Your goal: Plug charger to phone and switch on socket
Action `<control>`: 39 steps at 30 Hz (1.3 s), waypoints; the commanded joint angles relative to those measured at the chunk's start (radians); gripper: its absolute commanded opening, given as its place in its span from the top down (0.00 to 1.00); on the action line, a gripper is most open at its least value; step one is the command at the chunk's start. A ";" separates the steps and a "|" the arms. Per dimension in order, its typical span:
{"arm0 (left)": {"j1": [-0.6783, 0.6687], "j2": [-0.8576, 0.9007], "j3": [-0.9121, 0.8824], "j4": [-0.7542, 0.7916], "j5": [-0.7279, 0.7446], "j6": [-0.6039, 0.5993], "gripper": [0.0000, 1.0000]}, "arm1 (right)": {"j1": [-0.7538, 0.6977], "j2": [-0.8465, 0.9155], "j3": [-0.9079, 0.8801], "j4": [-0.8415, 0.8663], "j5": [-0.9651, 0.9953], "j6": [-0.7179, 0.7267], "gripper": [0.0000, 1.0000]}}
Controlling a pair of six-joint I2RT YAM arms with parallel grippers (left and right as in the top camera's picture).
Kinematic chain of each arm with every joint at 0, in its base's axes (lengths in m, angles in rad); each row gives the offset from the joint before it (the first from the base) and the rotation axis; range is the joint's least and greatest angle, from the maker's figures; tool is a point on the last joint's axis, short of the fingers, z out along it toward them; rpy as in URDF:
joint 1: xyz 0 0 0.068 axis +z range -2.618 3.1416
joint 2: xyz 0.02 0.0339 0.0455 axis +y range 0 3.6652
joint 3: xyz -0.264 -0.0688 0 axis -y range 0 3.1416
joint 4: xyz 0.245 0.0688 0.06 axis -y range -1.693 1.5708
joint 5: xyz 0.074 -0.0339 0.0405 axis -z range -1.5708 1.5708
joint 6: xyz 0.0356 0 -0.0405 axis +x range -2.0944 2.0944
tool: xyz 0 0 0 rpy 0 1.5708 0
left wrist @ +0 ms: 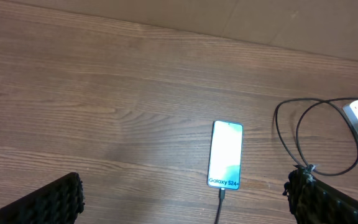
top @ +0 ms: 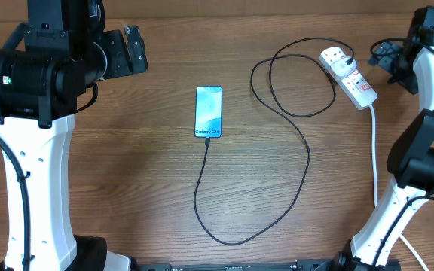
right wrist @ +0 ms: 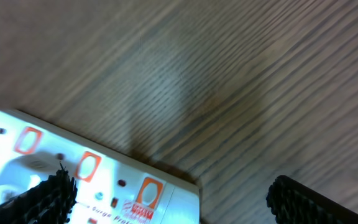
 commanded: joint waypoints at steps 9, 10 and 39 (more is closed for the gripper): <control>-0.004 0.006 -0.002 -0.001 -0.013 -0.017 0.00 | 0.016 0.098 -0.002 0.054 -0.011 -0.022 0.00; -0.004 0.006 -0.002 -0.001 -0.013 -0.017 0.00 | 0.017 0.101 -0.002 0.056 -0.017 -0.023 0.00; -0.004 0.006 -0.002 -0.001 -0.013 -0.017 0.00 | 0.048 0.111 -0.003 0.062 0.014 -0.023 0.00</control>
